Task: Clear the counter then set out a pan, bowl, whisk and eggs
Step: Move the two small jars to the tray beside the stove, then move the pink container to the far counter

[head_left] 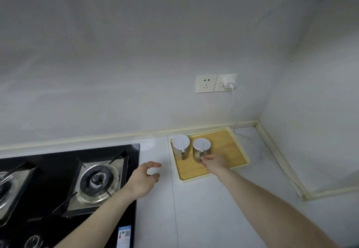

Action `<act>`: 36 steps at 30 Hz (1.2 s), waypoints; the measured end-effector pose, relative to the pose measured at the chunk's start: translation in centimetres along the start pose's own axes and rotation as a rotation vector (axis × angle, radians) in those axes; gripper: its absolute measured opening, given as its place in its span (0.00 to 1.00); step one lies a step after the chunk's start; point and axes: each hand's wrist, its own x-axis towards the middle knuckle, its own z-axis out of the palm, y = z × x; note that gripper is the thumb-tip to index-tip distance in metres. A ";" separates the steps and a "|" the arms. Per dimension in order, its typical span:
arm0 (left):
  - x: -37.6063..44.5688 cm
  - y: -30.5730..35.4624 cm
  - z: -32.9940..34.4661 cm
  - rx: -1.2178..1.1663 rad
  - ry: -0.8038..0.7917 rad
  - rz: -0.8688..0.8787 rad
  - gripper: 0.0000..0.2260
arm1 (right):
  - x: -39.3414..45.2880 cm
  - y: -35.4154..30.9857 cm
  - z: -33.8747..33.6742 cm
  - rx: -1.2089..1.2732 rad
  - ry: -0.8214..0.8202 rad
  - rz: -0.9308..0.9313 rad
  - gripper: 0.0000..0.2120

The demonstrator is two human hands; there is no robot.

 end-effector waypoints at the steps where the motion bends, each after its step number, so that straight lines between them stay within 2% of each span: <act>1: -0.5 0.0 -0.5 -0.002 0.013 0.007 0.12 | 0.5 0.1 0.3 -0.001 0.001 0.020 0.09; 5: -2.3 0.1 -1.8 -0.040 0.056 0.027 0.10 | 2.7 -0.3 1.2 0.005 -0.040 0.062 0.07; 11: -3.9 0.1 -2.1 -0.006 0.094 0.072 0.09 | 3.7 -0.9 1.6 -0.045 -0.008 0.077 0.09; 15: -6.2 0.4 -2.2 0.050 0.132 0.131 0.09 | 0.2 -0.4 1.4 -0.023 0.019 0.051 0.02; 20: -10.7 -1.8 -3.2 0.079 0.176 0.218 0.11 | -6.3 0.4 3.0 -0.003 0.022 -0.134 0.14; 25: -17.5 -8.0 -6.0 0.198 0.256 0.131 0.13 | -16.8 -2.2 9.0 -0.063 -0.206 -0.345 0.16; 30: -26.0 -14.7 -10.4 0.201 0.356 0.053 0.20 | -26.3 -4.4 17.2 -0.214 -0.498 -0.541 0.18; 36: -36.1 -21.1 -17.2 0.212 0.555 0.027 0.21 | -36.2 -6.9 26.9 -0.333 -0.683 -0.718 0.20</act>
